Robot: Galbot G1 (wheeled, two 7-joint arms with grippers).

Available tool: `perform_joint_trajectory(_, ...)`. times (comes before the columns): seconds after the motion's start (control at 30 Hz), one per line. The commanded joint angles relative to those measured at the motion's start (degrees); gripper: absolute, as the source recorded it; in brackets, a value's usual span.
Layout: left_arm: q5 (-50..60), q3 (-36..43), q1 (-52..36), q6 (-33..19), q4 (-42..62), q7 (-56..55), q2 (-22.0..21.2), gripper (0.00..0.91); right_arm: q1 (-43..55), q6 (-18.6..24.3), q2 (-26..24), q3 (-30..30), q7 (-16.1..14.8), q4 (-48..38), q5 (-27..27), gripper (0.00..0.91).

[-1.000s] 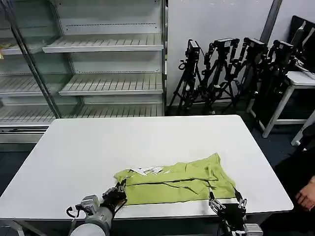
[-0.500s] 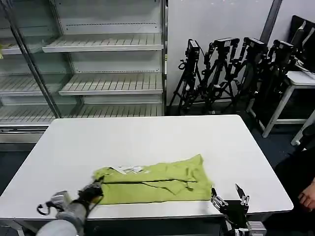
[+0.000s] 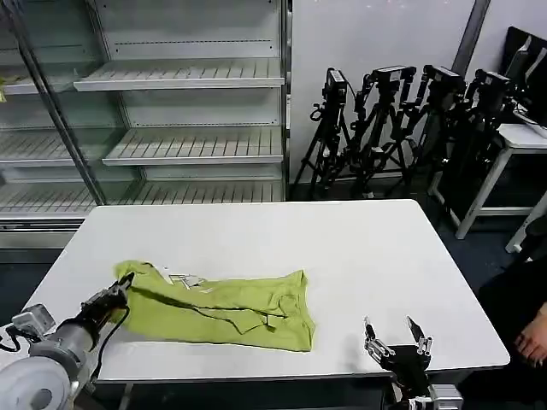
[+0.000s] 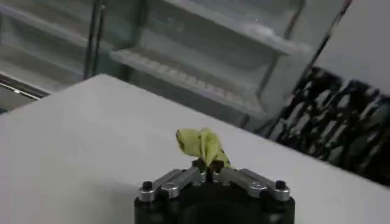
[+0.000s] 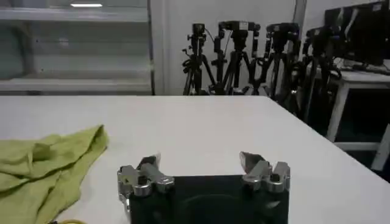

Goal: Fold and organize the clothes.

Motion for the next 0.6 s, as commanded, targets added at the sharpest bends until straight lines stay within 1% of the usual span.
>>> perform_joint_trajectory(0.03,-19.91,10.83,-2.72,-3.76,-6.74,0.36,-8.59,0.040,0.98,2.14,-0.45,0.34,-0.86,-0.02,-0.25,0.907)
perform_joint_trajectory(0.07,-19.90,12.94,-3.14,-4.51,-7.15,0.47,-10.07,0.040,1.25,2.22,-0.67,0.50,-0.82,0.05,-0.43,0.907)
perform_joint_trajectory(0.13,-19.45,15.69,-3.59,-5.01,-7.40,0.52,-11.45,0.040,1.33,2.30,-0.89,0.70,-0.87,0.10,-0.65,0.907)
perform_joint_trajectory(0.2,-16.87,20.24,-4.52,-5.34,-7.30,0.51,-13.38,0.040,1.37,2.43,-0.96,0.86,-0.88,0.10,-0.77,0.907)
perform_joint_trajectory(0.33,-12.40,26.34,-6.85,-5.87,-6.03,0.40,-16.42,0.040,0.79,2.89,-0.95,1.16,-1.05,0.26,-1.07,0.907)
perform_joint_trajectory(0.47,-7.76,31.91,-11.12,-6.95,-1.51,0.27,-19.07,0.040,0.31,3.31,-0.96,1.24,-1.20,0.32,-1.25,0.907)
perform_joint_trajectory(0.6,-4.61,35.10,-13.65,-7.53,2.81,0.09,-20.51,0.040,0.11,3.52,-1.13,1.08,-1.28,0.42,-1.33,0.907)
